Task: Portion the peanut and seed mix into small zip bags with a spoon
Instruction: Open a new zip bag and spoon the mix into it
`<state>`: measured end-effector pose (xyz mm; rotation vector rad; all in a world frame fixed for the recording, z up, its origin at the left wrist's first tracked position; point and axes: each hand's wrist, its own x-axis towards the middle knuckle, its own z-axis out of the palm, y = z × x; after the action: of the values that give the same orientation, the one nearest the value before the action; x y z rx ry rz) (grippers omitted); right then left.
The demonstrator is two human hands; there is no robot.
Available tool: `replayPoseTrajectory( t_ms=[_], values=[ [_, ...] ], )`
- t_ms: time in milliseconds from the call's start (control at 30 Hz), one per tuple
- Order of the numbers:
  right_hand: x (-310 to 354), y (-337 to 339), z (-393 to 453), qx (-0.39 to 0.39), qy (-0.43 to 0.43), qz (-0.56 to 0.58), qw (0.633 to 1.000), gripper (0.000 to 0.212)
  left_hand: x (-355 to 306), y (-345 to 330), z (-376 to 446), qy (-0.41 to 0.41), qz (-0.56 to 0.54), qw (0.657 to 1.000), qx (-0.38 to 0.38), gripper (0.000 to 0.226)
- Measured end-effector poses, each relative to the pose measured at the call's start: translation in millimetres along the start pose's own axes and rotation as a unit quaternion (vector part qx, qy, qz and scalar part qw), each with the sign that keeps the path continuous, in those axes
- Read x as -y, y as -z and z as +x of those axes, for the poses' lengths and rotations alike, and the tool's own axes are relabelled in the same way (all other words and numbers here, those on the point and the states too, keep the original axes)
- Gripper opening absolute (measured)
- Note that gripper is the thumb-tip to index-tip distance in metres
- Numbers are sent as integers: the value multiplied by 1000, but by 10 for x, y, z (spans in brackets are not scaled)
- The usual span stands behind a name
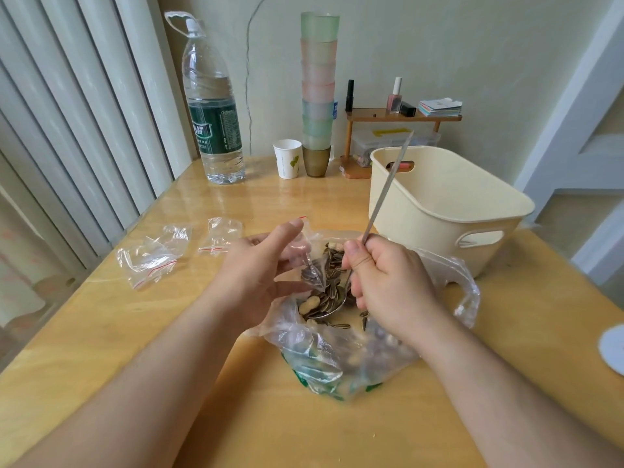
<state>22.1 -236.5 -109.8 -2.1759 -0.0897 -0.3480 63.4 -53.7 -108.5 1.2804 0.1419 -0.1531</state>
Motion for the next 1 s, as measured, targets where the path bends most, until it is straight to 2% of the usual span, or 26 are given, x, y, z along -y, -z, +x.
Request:
replayPoseTrajectory(
  t_ms=[133,233,400,567,633,700,767,933,1000],
  values=[
    [-3,51,23,-5,-19,12,1000,37,-4,42,-6,-22,11,999,20,60],
    [1,119,34,-20,-26,29,999,35,-55,61,-26,-56,9,998,18,49],
    [-14,169,39,-19,-24,32,999,33,-120,137,13,-102,-27,994,18,44],
    [31,303,32,-46,-8,32,998,34,-122,170,-24,-168,37,985,15,33],
    [39,391,43,-71,7,38,997,36,-79,210,-36,-226,143,963,13,43],
    [48,478,54,-91,27,42,995,34,-14,236,-41,-286,291,913,2,57],
    [64,546,56,-112,41,51,992,32,47,212,-58,-316,381,869,7,69],
    [109,638,27,-162,71,62,982,39,145,62,-152,-349,479,805,20,70],
    [114,648,12,-173,89,60,979,38,172,5,-178,-354,484,800,26,67]
  ],
)
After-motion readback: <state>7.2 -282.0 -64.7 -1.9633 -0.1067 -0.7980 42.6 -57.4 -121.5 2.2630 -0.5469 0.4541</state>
